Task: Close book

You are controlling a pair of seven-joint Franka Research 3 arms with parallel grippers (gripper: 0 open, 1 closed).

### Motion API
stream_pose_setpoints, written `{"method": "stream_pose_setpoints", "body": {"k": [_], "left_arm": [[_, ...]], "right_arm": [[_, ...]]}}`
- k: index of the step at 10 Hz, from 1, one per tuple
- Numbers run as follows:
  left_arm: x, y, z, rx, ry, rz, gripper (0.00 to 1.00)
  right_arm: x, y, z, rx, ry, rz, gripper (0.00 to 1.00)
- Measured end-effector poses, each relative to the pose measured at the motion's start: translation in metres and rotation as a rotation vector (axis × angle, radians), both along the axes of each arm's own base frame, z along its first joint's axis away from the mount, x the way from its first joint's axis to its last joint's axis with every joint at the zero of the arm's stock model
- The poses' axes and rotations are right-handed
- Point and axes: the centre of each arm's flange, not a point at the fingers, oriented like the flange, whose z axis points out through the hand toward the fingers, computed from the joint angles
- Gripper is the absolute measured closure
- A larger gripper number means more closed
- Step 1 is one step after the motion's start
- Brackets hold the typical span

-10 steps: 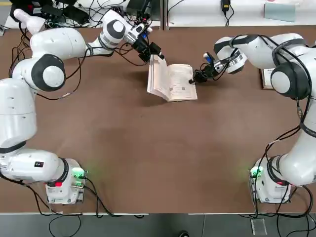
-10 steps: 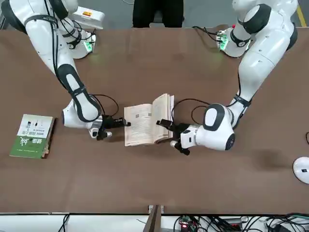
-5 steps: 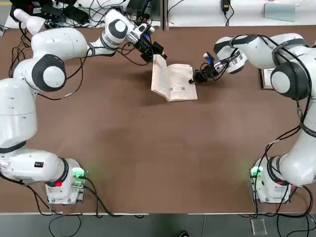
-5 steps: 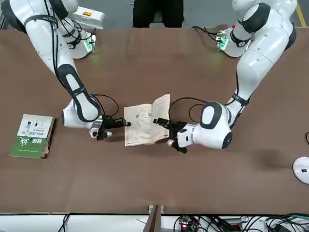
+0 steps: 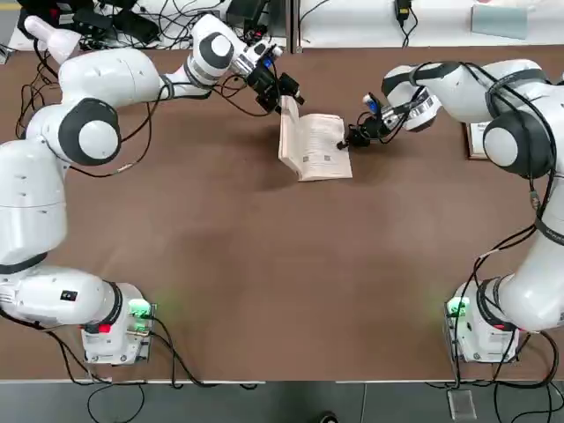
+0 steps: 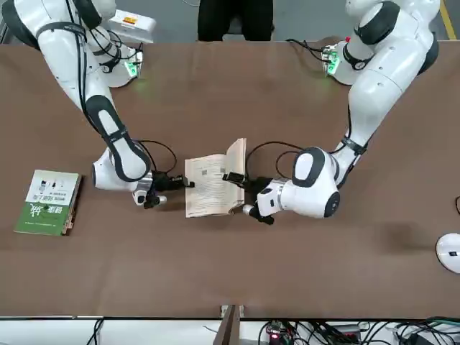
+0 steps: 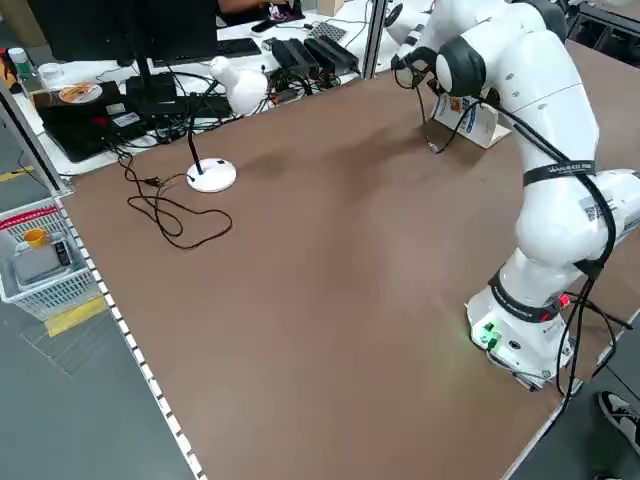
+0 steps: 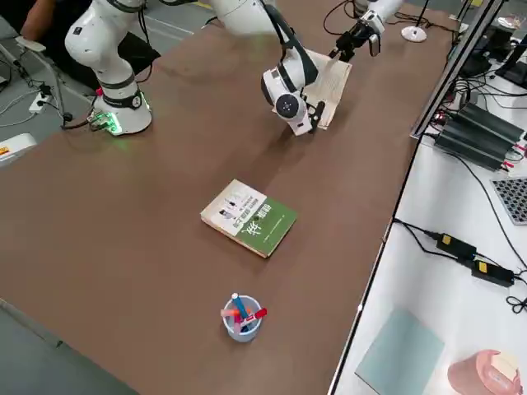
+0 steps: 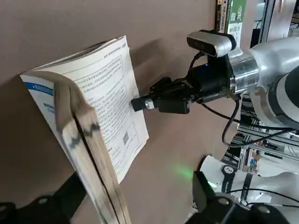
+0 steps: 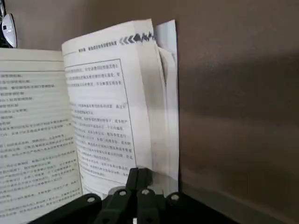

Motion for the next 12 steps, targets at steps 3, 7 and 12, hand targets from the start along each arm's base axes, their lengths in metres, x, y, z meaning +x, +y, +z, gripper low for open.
{"method": "stream_pose_setpoints", "body": {"k": [3,7,12], "left_arm": [[-0.004,-0.007,0.000,0.020,0.016,0.008,0.00],[-0.015,-0.028,0.008,0.099,-0.019,0.016,0.00],[-0.021,-0.040,0.015,0.131,-0.026,0.025,0.00]], "right_arm": [[0.000,0.000,0.000,0.000,0.000,0.000,0.99],[0.000,-0.001,0.000,0.000,0.000,-0.002,0.99],[0.002,-0.007,0.000,0.002,0.003,-0.010,0.99]]}}
